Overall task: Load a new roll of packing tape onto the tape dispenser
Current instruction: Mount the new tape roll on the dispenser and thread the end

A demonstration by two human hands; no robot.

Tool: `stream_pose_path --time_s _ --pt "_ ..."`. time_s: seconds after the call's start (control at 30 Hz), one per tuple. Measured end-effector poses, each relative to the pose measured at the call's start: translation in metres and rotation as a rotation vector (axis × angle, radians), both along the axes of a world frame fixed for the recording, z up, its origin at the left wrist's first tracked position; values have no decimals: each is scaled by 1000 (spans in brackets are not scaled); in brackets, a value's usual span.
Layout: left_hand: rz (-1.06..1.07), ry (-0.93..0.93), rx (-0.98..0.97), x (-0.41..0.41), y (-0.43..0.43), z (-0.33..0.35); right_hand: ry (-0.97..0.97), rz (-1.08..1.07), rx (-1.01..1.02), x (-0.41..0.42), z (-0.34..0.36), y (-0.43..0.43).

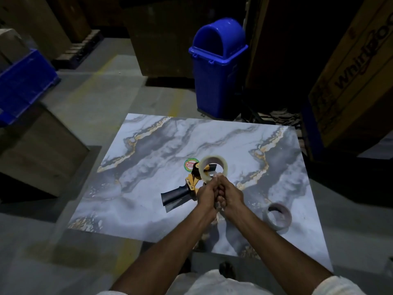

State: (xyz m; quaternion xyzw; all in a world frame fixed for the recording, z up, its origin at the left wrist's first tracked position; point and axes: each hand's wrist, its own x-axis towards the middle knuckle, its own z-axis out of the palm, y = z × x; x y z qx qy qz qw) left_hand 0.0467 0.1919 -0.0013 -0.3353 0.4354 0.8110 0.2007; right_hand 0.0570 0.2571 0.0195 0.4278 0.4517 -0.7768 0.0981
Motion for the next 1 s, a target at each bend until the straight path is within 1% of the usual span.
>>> stream_pose_path --time_s 0.13,0.2,0.37,0.47,0.57,0.7,0.77,0.87,0.93,1.0 --pt "-50 42 -44 4 -3 4 -15 29 -12 -1 0 6" --pt "-73 64 -106 5 -8 7 -3 27 17 -1 -1 11" --pt "-199 236 -497 12 -28 14 61 52 113 -2 0 23" --pt "-192 268 -629 8 -39 12 64 37 154 -2 -3 29" --pt "-244 343 -688 2 -47 10 46 27 149 0 -5 32" --pt "-246 385 -745 -2 -49 13 53 19 32 3 -5 28" --pt "-229 406 -775 -7 -48 13 55 10 31 5 0 23" --pt "-230 417 -834 -16 -49 14 72 53 45 10 7 17" --pt "-238 399 -845 -24 -52 19 92 111 86 12 9 18" --pt "-270 407 -860 -35 -59 27 90 186 236 13 9 26"
